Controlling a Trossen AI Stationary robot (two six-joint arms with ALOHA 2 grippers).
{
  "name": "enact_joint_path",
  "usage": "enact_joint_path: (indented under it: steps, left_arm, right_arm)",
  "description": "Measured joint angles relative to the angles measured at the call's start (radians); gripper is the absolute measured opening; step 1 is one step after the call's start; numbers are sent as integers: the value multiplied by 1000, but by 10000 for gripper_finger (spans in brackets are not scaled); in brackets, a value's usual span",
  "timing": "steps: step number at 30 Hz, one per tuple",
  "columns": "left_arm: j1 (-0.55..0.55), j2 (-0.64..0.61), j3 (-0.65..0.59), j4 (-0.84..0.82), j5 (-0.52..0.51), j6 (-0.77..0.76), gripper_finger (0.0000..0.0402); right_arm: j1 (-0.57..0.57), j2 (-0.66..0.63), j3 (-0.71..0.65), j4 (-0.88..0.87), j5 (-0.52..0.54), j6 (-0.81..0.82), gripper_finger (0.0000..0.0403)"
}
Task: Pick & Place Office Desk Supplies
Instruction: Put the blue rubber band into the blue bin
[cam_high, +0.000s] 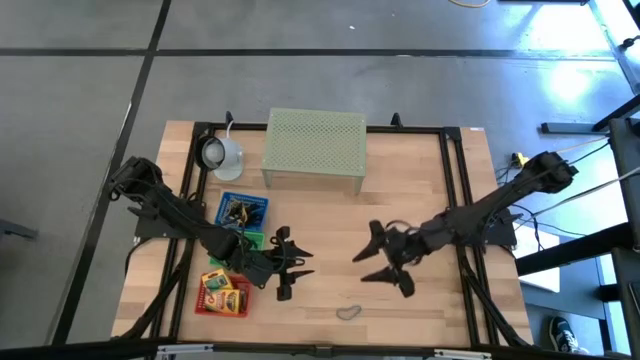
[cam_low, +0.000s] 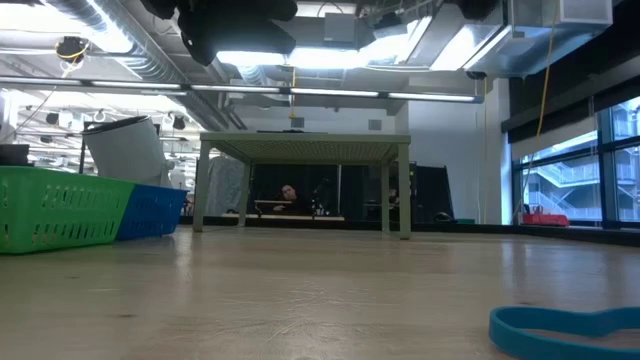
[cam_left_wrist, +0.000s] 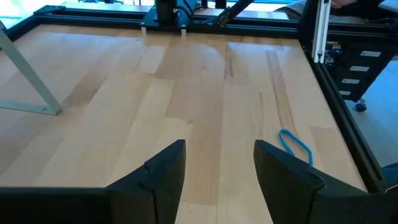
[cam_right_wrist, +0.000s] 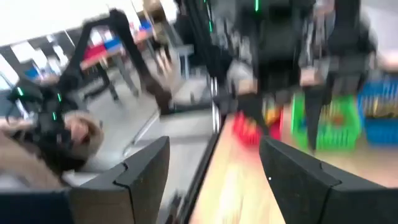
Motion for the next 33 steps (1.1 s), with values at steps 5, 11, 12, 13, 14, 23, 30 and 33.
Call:
enact_joint_path:
  steps: [5, 11, 12, 13, 14, 23, 30, 33]
  left_arm:
    - [0, 0, 0, -13, 0, 0, 184]
    - [0, 0, 0, -15, -1, -1, 184]
    - [0, 0, 0, -15, -1, -2, 184]
    - [0, 0, 0, -15, -1, -3, 184]
    - [0, 0, 0, -15, -1, -4, 184]
    - [0, 0, 0, -15, 0, -55, 184]
    - [9, 0, 0, -15, 0, -33, 184]
    - [20, 0, 0, -15, 0, -19, 184]
  right_arm:
    - [56, 74, 0, -123, 61, 30, 252]
    - [80, 168, -1, -164, 19, -80, 252]
    - [84, 187, -1, -165, 5, -101, 252]
    - [88, 207, -1, -165, -5, -122, 252]
    - [93, 228, -1, -167, -8, -143, 252]
    - [121, 452, -1, -154, -57, -188, 252]
    - [148, 552, 43, -107, -59, -216, 252]
    - [153, 598, 85, -106, -67, -239, 252]
